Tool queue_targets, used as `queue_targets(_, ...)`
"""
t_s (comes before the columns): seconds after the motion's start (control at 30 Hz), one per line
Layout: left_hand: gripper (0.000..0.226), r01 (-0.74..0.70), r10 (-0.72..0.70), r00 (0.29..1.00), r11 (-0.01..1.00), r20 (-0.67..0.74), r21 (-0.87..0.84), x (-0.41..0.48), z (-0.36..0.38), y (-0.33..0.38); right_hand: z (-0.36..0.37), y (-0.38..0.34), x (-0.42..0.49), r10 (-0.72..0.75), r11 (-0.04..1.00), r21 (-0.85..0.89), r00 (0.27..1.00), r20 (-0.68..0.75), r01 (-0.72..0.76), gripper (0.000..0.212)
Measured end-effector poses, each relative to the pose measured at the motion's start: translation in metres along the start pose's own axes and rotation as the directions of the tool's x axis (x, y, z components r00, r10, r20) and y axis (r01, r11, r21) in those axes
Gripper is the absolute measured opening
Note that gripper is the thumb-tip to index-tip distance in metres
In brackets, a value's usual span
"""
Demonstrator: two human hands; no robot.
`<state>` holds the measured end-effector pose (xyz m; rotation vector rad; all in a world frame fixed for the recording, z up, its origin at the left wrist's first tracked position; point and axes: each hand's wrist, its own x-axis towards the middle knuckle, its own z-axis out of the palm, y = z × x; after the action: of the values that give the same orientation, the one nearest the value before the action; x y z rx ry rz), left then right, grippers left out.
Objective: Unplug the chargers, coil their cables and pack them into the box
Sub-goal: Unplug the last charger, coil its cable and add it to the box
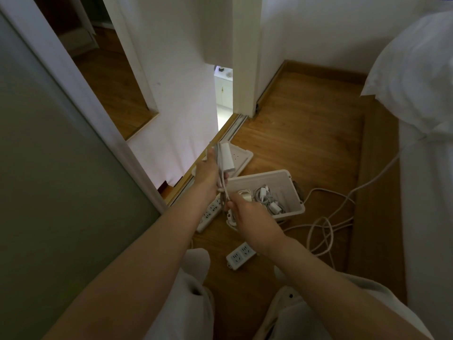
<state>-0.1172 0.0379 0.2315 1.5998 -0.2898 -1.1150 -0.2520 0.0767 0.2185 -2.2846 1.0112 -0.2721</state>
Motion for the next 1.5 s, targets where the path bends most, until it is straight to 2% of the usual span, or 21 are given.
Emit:
queue_targets(0.1,0.043,0.189,-0.128,0.972,0.924,0.196,-0.333,-0.006,0.003,0.005,0.002,0.006,0.004,0.013,0.998,0.064,1.000,0.017,-0.014,0.022)
queue_targets(0.23,0.036,0.356,-0.159,0.908,0.783,0.389,-0.510,-0.002,0.002,0.004,-0.001,0.020,0.010,0.037,0.992,0.123,0.999,0.027,-0.040,0.025)
queue_targets(0.33,0.036,0.367,-0.115,0.864,0.811,0.491,-0.456,-0.005,-0.002,0.008,-0.006,0.031,0.013,0.053,0.996,0.073,0.998,0.041,-0.056,0.020)
queue_targets(0.5,0.050,0.307,-0.089,0.717,0.931,0.691,-0.199,-0.016,-0.011,0.016,-0.015,0.043,0.016,0.083,0.996,0.039,0.996,0.028,-0.084,0.015)
queue_targets(0.6,0.036,0.190,-0.120,0.664,0.982,0.738,-0.012,-0.015,-0.020,0.017,-0.019,0.053,0.019,0.165,0.986,-0.001,0.986,0.008,-0.165,0.021)
queue_targets(0.67,0.034,0.046,-0.141,0.668,0.988,0.731,0.148,-0.013,-0.028,0.015,-0.024,0.060,0.020,0.219,0.975,-0.035,0.976,-0.015,-0.219,0.019)
queue_targets(0.77,0.039,-0.108,-0.180,0.702,0.929,0.689,0.353,-0.008,-0.037,0.009,-0.032,0.068,0.020,0.234,0.959,-0.144,0.969,-0.081,-0.243,0.010)
queue_targets(0.83,0.041,-0.208,-0.216,0.719,0.840,0.661,0.501,-0.005,-0.042,0.006,-0.036,0.069,0.020,0.219,0.949,-0.200,0.966,-0.141,-0.244,0.012)
queue_targets(0.9,0.043,-0.303,-0.210,0.773,0.707,0.599,0.639,-0.002,-0.043,0.003,-0.037,0.068,0.020,0.222,0.951,-0.181,0.960,-0.169,-0.251,0.018)
queue_targets(0.97,0.041,-0.338,-0.168,0.836,0.592,0.522,0.732,0.002,-0.044,-0.001,-0.038,0.065,0.021,0.230,0.954,-0.151,0.955,-0.186,-0.260,0.021)
queue_targets(1.03,0.039,-0.354,-0.112,0.873,0.525,0.475,0.774,0.007,-0.045,-0.005,-0.038,0.062,0.022,0.201,0.963,-0.136,0.957,-0.210,-0.232,0.023)
queue_targets(1.2,0.027,-0.393,0.116,0.913,0.506,0.391,0.768,0.015,-0.047,-0.008,-0.040,0.053,0.022,0.155,0.984,-0.049,0.958,-0.243,-0.172,0.022)
queue_targets(1.33,0.029,-0.391,0.238,0.919,0.474,0.313,0.789,0.016,-0.044,-0.009,-0.042,0.047,0.018,0.148,0.989,0.054,0.963,-0.226,-0.139,0.025)
queue_targets(1.5,0.035,-0.333,0.297,0.936,0.580,0.188,0.743,0.019,-0.041,-0.012,-0.039,0.030,0.010,0.109,0.988,0.132,0.970,-0.215,-0.082,0.027)
